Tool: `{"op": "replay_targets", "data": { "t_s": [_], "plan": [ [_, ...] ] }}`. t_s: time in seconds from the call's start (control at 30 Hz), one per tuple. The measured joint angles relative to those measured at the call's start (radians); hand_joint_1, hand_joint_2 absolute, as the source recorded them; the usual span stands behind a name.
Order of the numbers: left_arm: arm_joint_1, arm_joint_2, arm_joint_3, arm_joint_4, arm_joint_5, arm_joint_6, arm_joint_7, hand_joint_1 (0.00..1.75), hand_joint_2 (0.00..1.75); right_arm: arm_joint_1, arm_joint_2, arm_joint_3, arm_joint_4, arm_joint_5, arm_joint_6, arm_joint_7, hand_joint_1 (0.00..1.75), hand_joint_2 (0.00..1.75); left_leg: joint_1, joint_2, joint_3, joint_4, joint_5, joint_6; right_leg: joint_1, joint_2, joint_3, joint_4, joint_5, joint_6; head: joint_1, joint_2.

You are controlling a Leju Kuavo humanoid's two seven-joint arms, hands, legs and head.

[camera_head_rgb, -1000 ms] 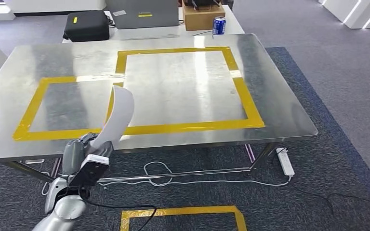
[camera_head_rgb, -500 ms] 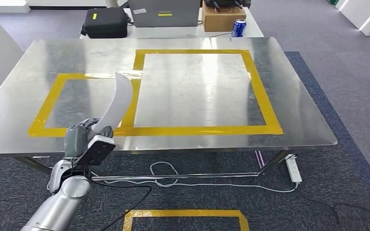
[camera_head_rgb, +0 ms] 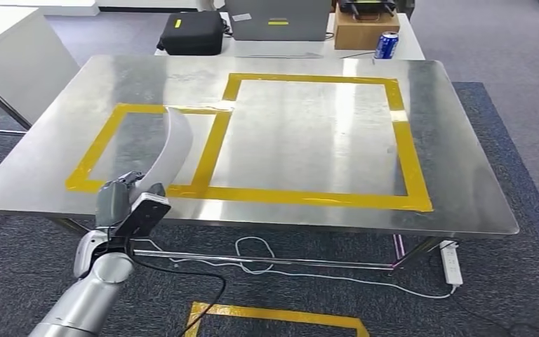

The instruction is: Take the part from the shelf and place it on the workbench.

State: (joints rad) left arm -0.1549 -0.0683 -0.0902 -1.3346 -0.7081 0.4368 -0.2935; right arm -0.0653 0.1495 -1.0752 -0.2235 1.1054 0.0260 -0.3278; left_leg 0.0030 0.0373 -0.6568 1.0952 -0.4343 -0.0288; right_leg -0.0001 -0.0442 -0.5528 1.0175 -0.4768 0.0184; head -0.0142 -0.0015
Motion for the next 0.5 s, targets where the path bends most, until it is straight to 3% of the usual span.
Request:
{"op": "replay_targets", "data": {
  "t_s": [0.07,0.1,0.17,0.2,0.23,0.3,0.33,0.37,0.4,0.43,0.5],
  "plan": [
    [-0.008,0.0,0.0,0.004,-0.004,0.0,0.003,1.75,1.75,0.0,0.0,0.0,0.0,0.002,0.0,0.0,0.0,1.75,-0.01,0.037,0.038,-0.081,0.022,0.013,0.008,-0.018,0.01,0.0,-0.013,0.009,0.001,0.0],
    [-0.011,0.0,0.0,0.007,-0.006,0.0,0.004,1.75,1.75,0.0,0.0,0.0,0.0,0.002,0.0,0.0,0.0,1.75,-0.013,0.037,0.041,-0.089,0.016,0.018,0.011,-0.029,0.015,-0.002,-0.018,0.014,0.002,0.0],
    [-0.015,0.001,0.001,0.012,-0.015,0.002,0.008,1.75,1.75,-0.001,0.0,0.0,0.0,0.004,0.0,0.0,0.0,1.75,-0.009,0.013,0.043,-0.093,0.016,0.029,0.01,-0.045,0.024,-0.004,-0.026,0.023,0.004,0.0],
    [-0.018,0.001,0.001,0.017,-0.023,0.002,0.013,1.75,1.75,-0.002,0.0,0.0,0.0,0.004,0.0,-0.002,0.0,1.75,-0.005,0.003,0.045,-0.095,0.016,0.034,0.009,-0.035,0.022,0.009,-0.037,0.029,0.006,0.0],
    [-0.024,0.0,0.0,0.024,-0.034,0.002,0.018,1.75,1.75,-0.002,0.0,0.001,0.0,0.005,0.001,-0.003,0.0,1.75,-0.001,-0.007,0.047,-0.096,0.017,0.038,0.007,-0.016,0.006,0.045,-0.057,0.034,0.009,0.0],
    [-0.04,-0.003,-0.005,0.045,-0.064,0.003,0.031,1.75,1.75,-0.003,0.0,0.001,0.0,0.004,0.007,-0.006,0.0,1.75,0.003,-0.023,0.049,-0.097,0.015,0.045,0.003,0.028,-0.064,0.175,-0.114,0.044,0.015,0.0],
    [-0.048,-0.004,-0.01,0.06,-0.081,0.003,0.035,1.75,1.75,-0.002,0.0,0.001,0.0,0.005,0.011,-0.006,0.0,1.75,0.004,-0.031,0.05,-0.097,0.013,0.047,0.001,0.037,-0.105,0.243,-0.135,0.046,0.016,0.0],
    [-0.056,-0.005,-0.015,0.077,-0.099,0.004,0.038,1.75,1.75,-0.002,0.0,0.001,0.0,0.007,0.014,-0.006,0.0,1.75,0.004,-0.037,0.051,-0.097,0.011,0.047,0.0,0.04,-0.136,0.284,-0.138,0.048,0.016,0.0],
    [-0.065,-0.006,-0.022,0.095,-0.119,0.005,0.039,1.75,1.75,-0.002,0.0,0.001,0.0,0.011,0.017,-0.006,0.0,1.75,0.005,-0.043,0.054,-0.097,0.009,0.046,-0.001,0.041,-0.15,0.289,-0.121,0.049,0.016,0.0],
    [-0.076,-0.006,-0.032,0.113,-0.142,0.005,0.039,1.75,1.75,-0.002,0.0,0.002,0.0,0.015,0.021,-0.007,0.0,1.75,0.006,-0.048,0.058,-0.097,0.006,0.044,-0.002,0.041,-0.143,0.251,-0.083,0.049,0.016,0.0],
    [-0.102,-0.007,-0.058,0.148,-0.193,0.007,0.04,1.75,1.75,-0.003,0.0,0.005,0.001,0.024,0.025,-0.009,0.0,1.75,0.007,-0.055,0.069,-0.096,-0.001,0.035,-0.004,0.042,-0.092,0.114,0.003,0.05,0.017,0.0]
  ]
}}
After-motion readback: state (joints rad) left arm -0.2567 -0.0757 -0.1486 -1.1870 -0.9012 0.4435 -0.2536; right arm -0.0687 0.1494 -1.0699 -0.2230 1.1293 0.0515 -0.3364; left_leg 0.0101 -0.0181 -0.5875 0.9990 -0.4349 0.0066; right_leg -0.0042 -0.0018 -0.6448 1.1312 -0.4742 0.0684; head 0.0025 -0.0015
